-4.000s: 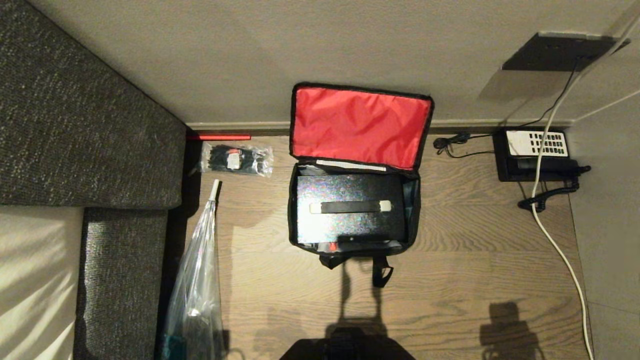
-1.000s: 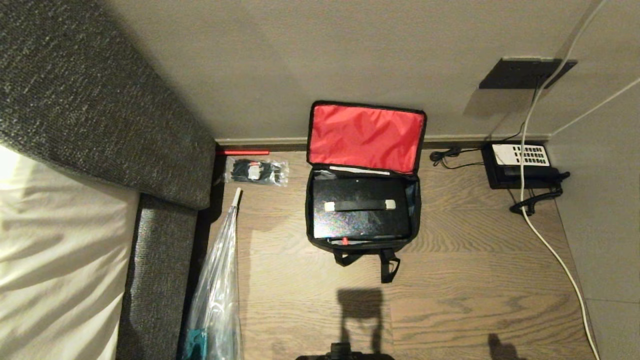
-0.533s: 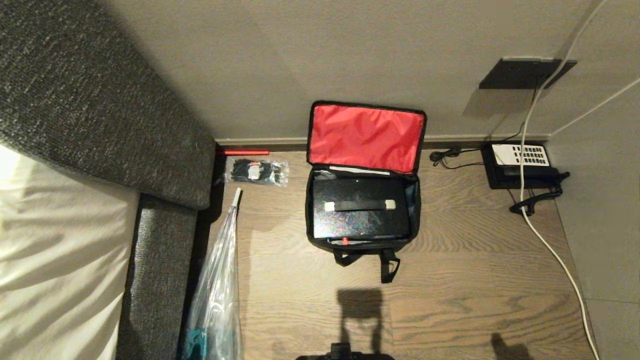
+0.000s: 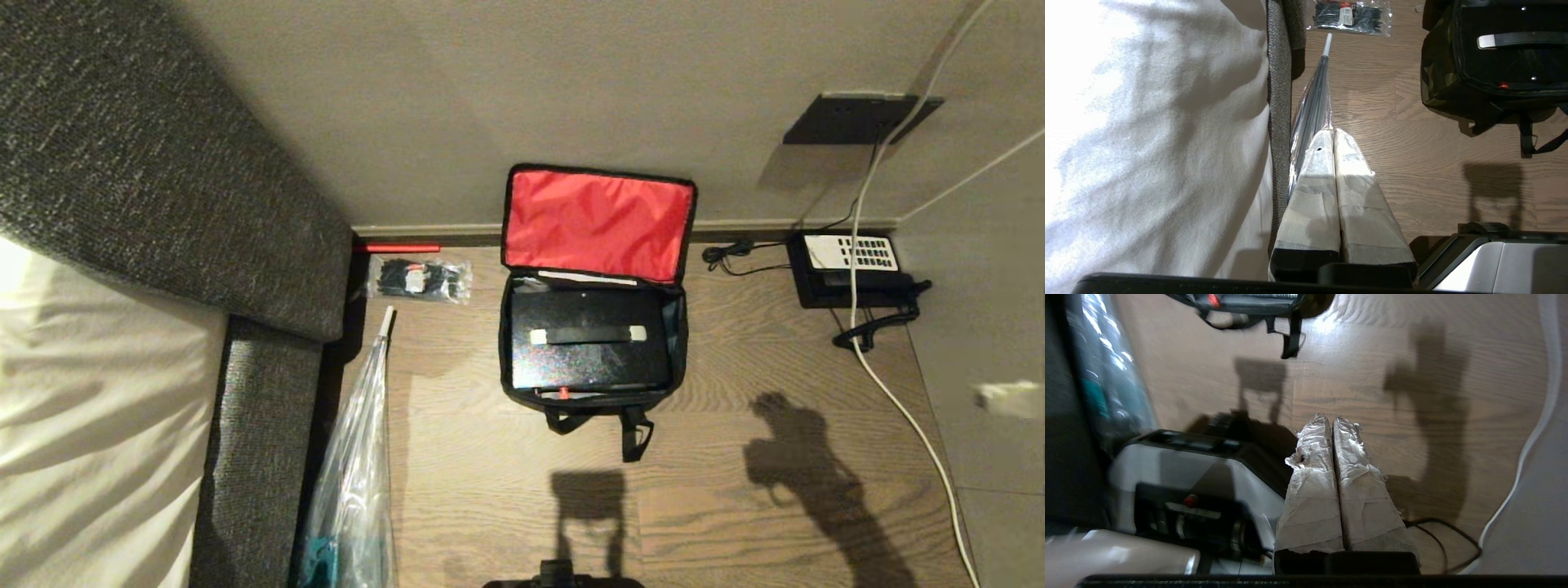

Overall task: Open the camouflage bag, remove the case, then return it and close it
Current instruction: Grip the handle

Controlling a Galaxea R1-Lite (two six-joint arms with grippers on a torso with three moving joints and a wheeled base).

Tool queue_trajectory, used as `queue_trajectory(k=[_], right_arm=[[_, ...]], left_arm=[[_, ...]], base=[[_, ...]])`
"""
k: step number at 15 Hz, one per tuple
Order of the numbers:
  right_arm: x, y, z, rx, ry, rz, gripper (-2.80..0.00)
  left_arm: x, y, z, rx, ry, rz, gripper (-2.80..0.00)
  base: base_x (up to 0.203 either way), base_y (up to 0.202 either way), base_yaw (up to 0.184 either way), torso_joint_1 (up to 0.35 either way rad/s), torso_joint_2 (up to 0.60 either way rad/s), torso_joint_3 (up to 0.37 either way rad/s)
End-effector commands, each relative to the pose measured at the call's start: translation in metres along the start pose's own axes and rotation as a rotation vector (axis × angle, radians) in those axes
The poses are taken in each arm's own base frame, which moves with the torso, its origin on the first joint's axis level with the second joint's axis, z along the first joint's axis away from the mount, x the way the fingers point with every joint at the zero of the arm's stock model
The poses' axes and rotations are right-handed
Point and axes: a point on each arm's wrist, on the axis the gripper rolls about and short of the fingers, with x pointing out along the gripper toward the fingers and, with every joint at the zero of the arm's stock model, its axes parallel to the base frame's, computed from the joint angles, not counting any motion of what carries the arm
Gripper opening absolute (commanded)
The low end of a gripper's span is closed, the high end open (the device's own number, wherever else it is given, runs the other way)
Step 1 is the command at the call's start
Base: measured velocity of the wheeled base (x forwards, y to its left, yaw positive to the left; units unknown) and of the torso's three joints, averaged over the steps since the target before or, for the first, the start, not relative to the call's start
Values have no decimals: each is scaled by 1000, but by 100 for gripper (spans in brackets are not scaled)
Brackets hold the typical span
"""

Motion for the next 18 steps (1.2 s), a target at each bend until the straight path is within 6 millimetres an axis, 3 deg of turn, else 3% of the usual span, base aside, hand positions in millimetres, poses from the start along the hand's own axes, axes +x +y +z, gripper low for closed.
queue_trajectory(k=[1, 3, 4, 5, 8, 14, 18], right_arm=[[164, 20, 19, -74, 245, 27, -280], [237, 71, 9, -206, 233, 33, -280], [260, 99, 1, -266, 207, 42, -280], [276, 121, -7, -312, 179, 46, 0], [301, 159, -8, -380, 111, 44, 0], [307, 172, -2, -671, -21, -224, 0], [306, 175, 14, -1251, -163, -614, 0]], left_arm=[[0, 0, -1, 0, 0, 0, -280], [0, 0, -1, 0, 0, 1, -280], [0, 0, 0, 1, 1, 1, -280], [0, 0, -1, 0, 0, 0, -280], [0, 0, -1, 0, 0, 2, -280], [0, 0, -1, 0, 0, 0, -280], [0, 0, -1, 0, 0, 1, -280]], base=[[0, 0, 0, 0, 0, 0], [0, 0, 0, 0, 0, 0], [0, 0, 0, 0, 0, 0], [0, 0, 0, 0, 0, 0], [0, 0, 0, 0, 0, 0], [0, 0, 0, 0, 0, 0], [0, 0, 0, 0, 0, 0]])
